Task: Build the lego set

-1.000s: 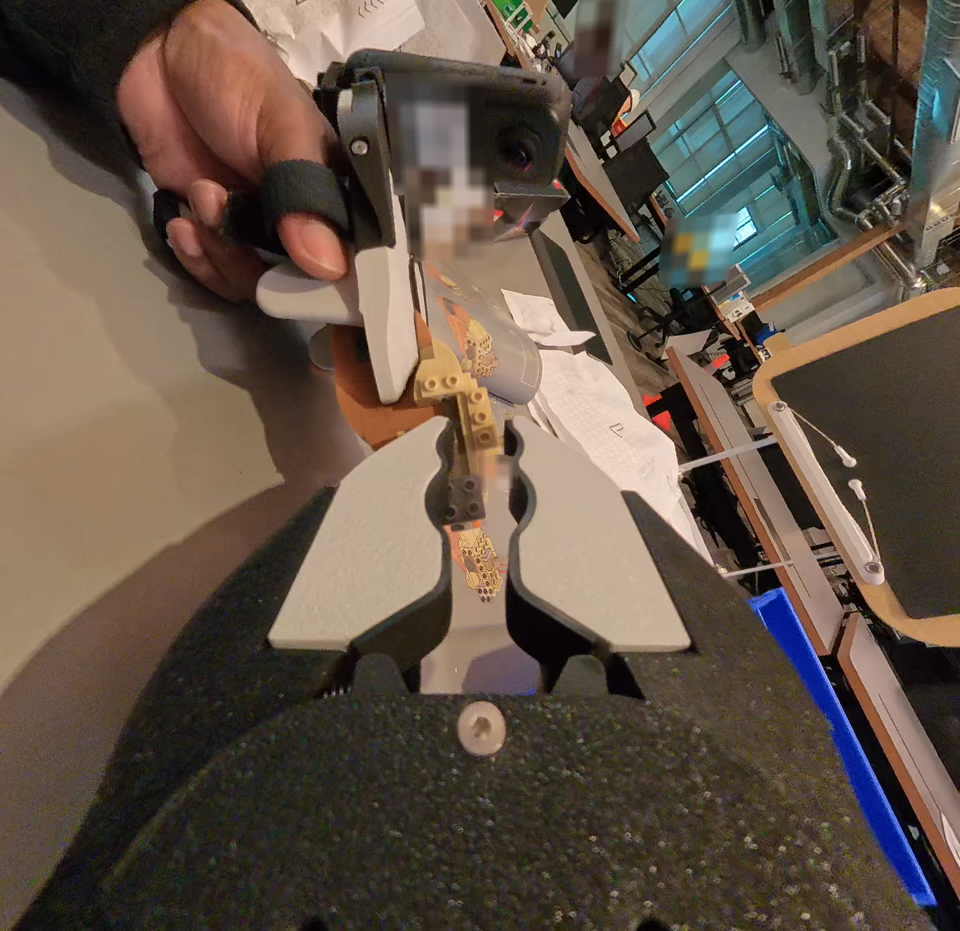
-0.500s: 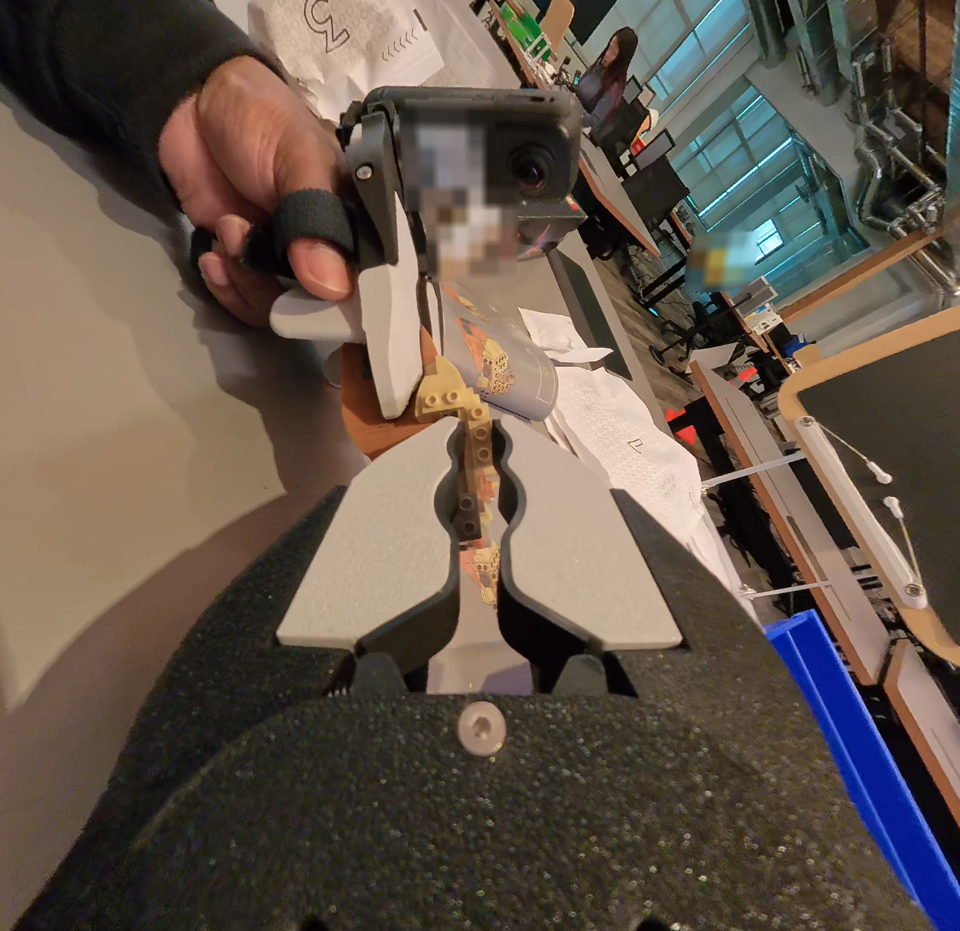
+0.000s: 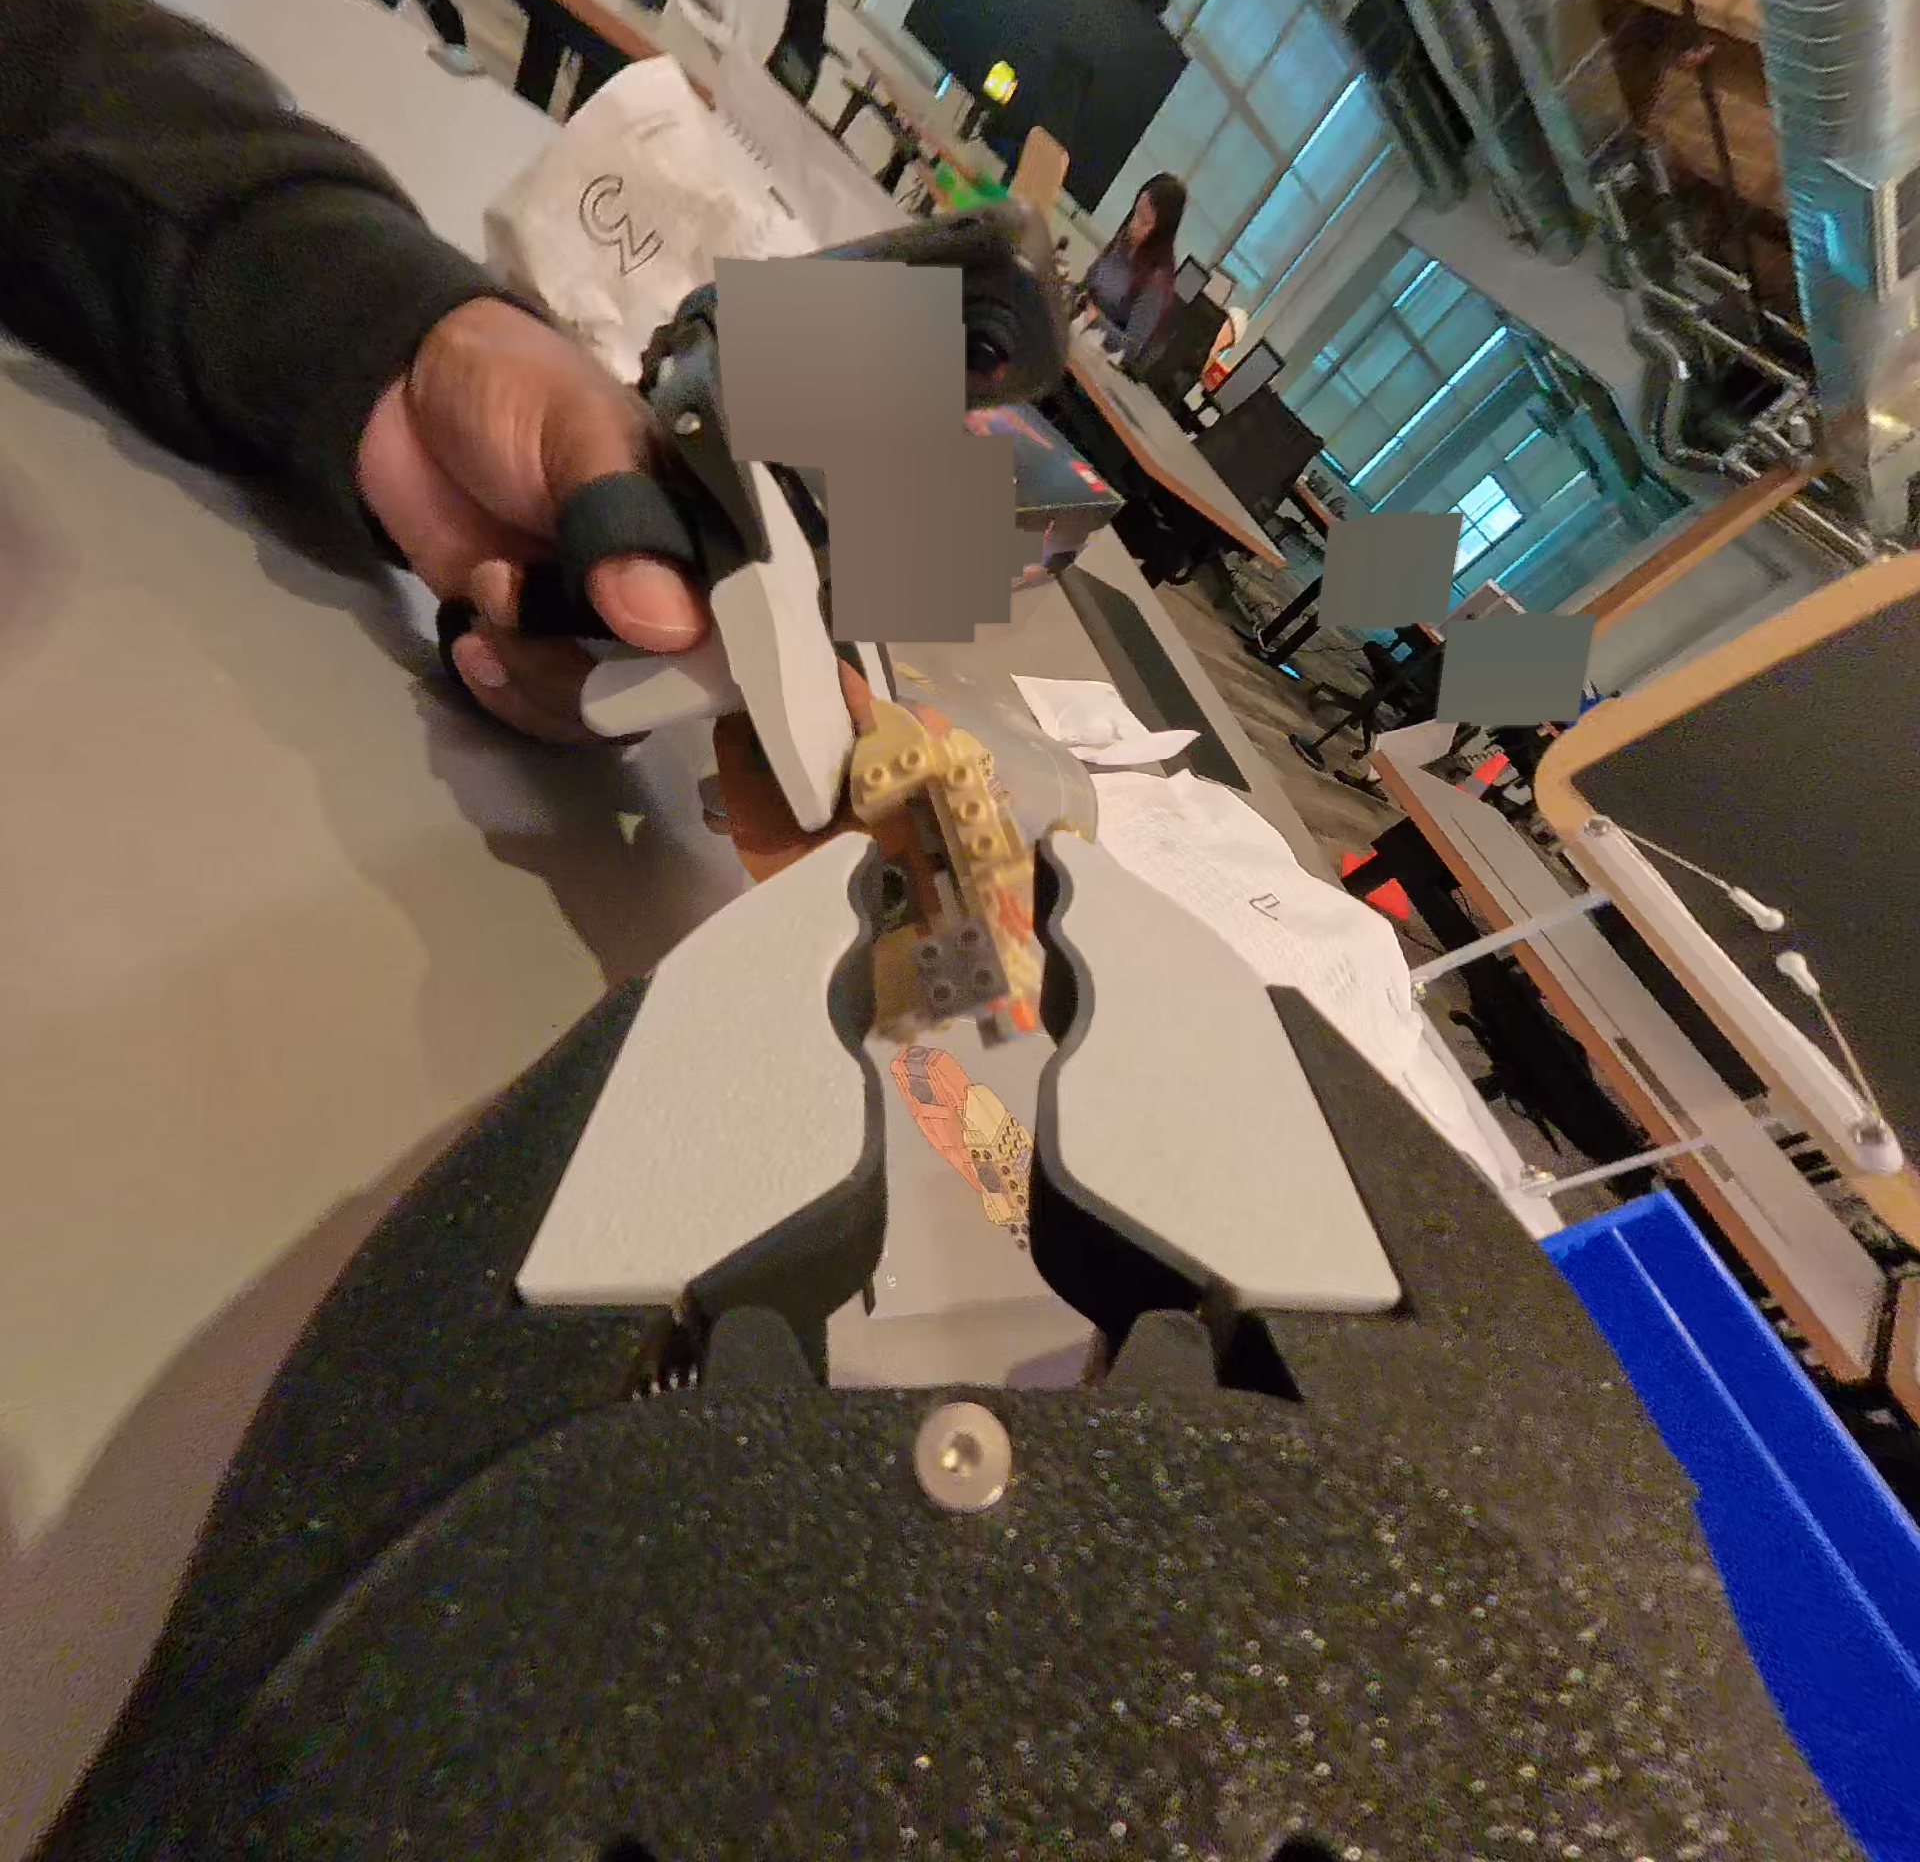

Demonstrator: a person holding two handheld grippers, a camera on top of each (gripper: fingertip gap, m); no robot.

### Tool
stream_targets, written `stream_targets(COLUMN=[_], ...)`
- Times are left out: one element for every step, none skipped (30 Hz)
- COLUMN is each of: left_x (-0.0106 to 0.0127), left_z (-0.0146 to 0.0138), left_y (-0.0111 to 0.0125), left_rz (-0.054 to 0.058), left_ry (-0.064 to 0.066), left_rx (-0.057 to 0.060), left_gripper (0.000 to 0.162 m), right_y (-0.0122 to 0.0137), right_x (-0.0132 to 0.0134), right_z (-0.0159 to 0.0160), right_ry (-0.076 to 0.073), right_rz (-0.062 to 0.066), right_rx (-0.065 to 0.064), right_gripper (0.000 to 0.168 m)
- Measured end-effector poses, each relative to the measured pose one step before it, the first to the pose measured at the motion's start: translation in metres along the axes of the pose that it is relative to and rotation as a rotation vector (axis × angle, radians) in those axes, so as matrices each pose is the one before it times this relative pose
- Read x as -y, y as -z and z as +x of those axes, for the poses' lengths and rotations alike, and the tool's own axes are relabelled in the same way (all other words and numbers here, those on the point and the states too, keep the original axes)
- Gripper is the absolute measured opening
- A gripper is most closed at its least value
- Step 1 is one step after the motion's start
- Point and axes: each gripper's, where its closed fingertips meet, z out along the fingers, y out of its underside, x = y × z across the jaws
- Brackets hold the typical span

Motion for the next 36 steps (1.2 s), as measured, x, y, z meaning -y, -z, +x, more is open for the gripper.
stream_targets(left_x=[0.00255,0.00195,0.00111,0.00075,0.00069,0.00107,0.00148,0.00159,0.00138,0.00099,0.00057,0.00025,0.00016,0.00021,0.00013,-0.00019,-0.00039,-0.00071,-0.00055,-0.00023,-0.00015,0.00007,0.0002,0.00005,0.00004,0.00013,0.00067,0.00117,0.00128,0.00112,0.0004,-0.00049,-0.00038,-0.00019,-0.00044,-0.00034], left_z=[-0.00039,-0.00153,-0.00232,-0.00167,-0.0011,-0.00088,0.00001,0.0008,0.00053,-0.00001,0.00004,0.00021,0.00065,0.00077,0.00035,0.00024,0.00034,0.00027,0.00014,-0.00018,-0.00054,-0.00089,-0.00091,-0.00077,-0.00102,-0.00081,-0.00001,0.00035,0.00025,0.00038,-0.00001,-0.00006,0.00028,0.00022,0.0,-0.00049], left_y=[0.00111,0.00098,0.00079,0.00037,0.00017,-0.0001,-0.0002,-0.00026,-0.00017,-0.00018,-0.00005,-0.00008,-0.00009,0.00003,-0.00009,-0.00009,-0.00019,-0.00016,-0.00011,0.00009,0.00025,0.00031,0.00042,0.00042,0.00044,0.00038,0.00033,0.00038,0.00039,0.00026,0.00024,0.00002,0.0,-0.00006,-0.00007,-0.00013], left_rz=[0.009,0.0047,-0.0013,-0.0028,-0.0014,0.002,0.005,0.0055,0.0037,0.0014,0.0004,-0.0009,0.001,0.0024,0.0015,-0.0008,-0.0032,-0.0052,-0.0033,-0.0017,-0.0022,-0.0016,-0.0015,-0.0029,-0.0041,-0.0042,-0.0002,0.0035,0.0047,0.0039,-0.0001,-0.0033,0.0006,0.004,0.0027,0.0024], left_ry=[-0.0496,-0.062,-0.069,-0.0753,-0.0746,-0.0667,-0.059,-0.0499,-0.0418,-0.036,-0.0325,-0.0265,-0.021,-0.0176,-0.0156,-0.0143,-0.0126,-0.0124,-0.0139,-0.0154,-0.0172,-0.0204,-0.0249,-0.029,-0.0331,-0.0332,-0.0307,-0.0287,-0.0291,-0.0289,-0.0234,-0.0158,-0.0028,0.0074,0.0115,0.0106], left_rx=[0.0138,0.0264,0.0343,0.0325,0.0313,0.0314,0.024,0.016,0.015,0.0157,0.0126,0.0083,0.0029,0.001,0.0045,0.003,0.0012,0.002,0.0032,0.0056,0.0081,0.012,0.0119,0.0118,0.0145,0.0143,0.0087,0.0063,0.008,0.0076,0.0077,0.005,-0.0005,-0.0043,-0.0045,0.0001], left_gripper=[0.018,0.018,0.018,0.018,0.018,0.018,0.018,0.018,0.018,0.018,0.018,0.018,0.018,0.018,0.018,0.018,0.018,0.018,0.018,0.018,0.018,0.018,0.018,0.018,0.018,0.018,0.018,0.018,0.018,0.018,0.018,0.018,0.018,0.018,0.018,0.018], right_y=[0.00268,0.00259,0.00244,0.00188,0.00101,0.00036,-0.00013,-0.00015,-0.00018,-0.0005,-0.00058,-0.00025,0.00012,-0.00001,0.00016,0.00025,0.00011,0.00009,-0.00008,-0.00023,-0.00041,-0.0005,-0.0003,-0.00011,0.00031,0.00028,0.00013,-0.00011,-0.00014,-0.00034,-0.00037,-0.00002,0.00013,0.00013,0.00008,-0.00024], right_x=[-0.00144,-0.00135,-0.00059,0.00057,0.00143,0.00228,0.00266,0.00245,0.00109,-0.00117,-0.00179,-0.00041,0.00021,-0.00005,-0.00001,0.00009,-0.00008,-0.00021,-0.00044,-0.00052,-0.00052,-0.00049,-0.00062,-0.00005,0.00044,0.00022,-0.00048,-0.00089,-0.00086,-0.00131,-0.00134,-0.00022,-0.00018,-0.00045,-0.00102,-0.00216], right_z=[0.00273,0.00335,0.00353,0.00261,0.00208,0.00139,0.00052,-0.00009,-0.00017,-0.00118,-0.00162,-0.00133,-0.00133,-0.00037,0.00047,0.00042,0.00032,0.0003,-0.00063,-0.00065,-0.00054,-0.00041,-0.00005,0.00093,0.0012,0.00053,0.00014,0.00062,-0.00041,-0.00116,-0.00042,-0.00031,-0.0007,-0.00032,-0.00001,0.00073], right_ry=[-0.0177,-0.0095,-0.0077,-0.0121,-0.0212,-0.03,-0.0307,-0.0144,0.0091,0.0191,0.0095,-0.0029,-0.007,-0.007,-0.0074,-0.0092,-0.0114,-0.0128,-0.0171,-0.0239,-0.0309,-0.0379,-0.0432,-0.0469,-0.0505,-0.0525,-0.0531,-0.0531,-0.0507,-0.0482,-0.0435,-0.0332,-0.0265,-0.0211,-0.0165,-0.0132], right_rz=[0.0097,0.0092,0.0099,0.0116,0.0108,0.0122,0.0115,0.0106,0.0025,-0.0104,-0.0098,0.0005,0.0038,0.0011,0.0019,0.0023,0.0018,0.0019,0.001,-0.0001,-0.0001,-0.0016,-0.0024,0.0012,0.0045,0.0037,0.0009,-0.0006,0.0004,-0.0029,-0.0026,0.002,0.0008,-0.0021,-0.0058,-0.014], right_rx=[-0.0179,-0.0248,-0.026,-0.0191,-0.0147,-0.0106,-0.0059,-0.0051,-0.008,-0.0013,0.0037,0.0044,0.0069,0.0032,0.0004,0.0025,0.0039,0.004,0.0097,0.0115,0.0125,0.0143,0.0152,0.0104,0.0113,0.0179,0.0218,0.0189,0.0245,0.029,0.0216,0.018,0.0175,0.0139,0.0113,0.0042], right_gripper=[0.028,0.028,0.028,0.028,0.028,0.028,0.029,0.03,0.03,0.03,0.03,0.029,0.029,0.029,0.029,0.029,0.029,0.029,0.029,0.028,0.028,0.028,0.029,0.03,0.031,0.031,0.033,0.036,0.038,0.039,0.043,0.044,0.046,0.046,0.047,0.049])
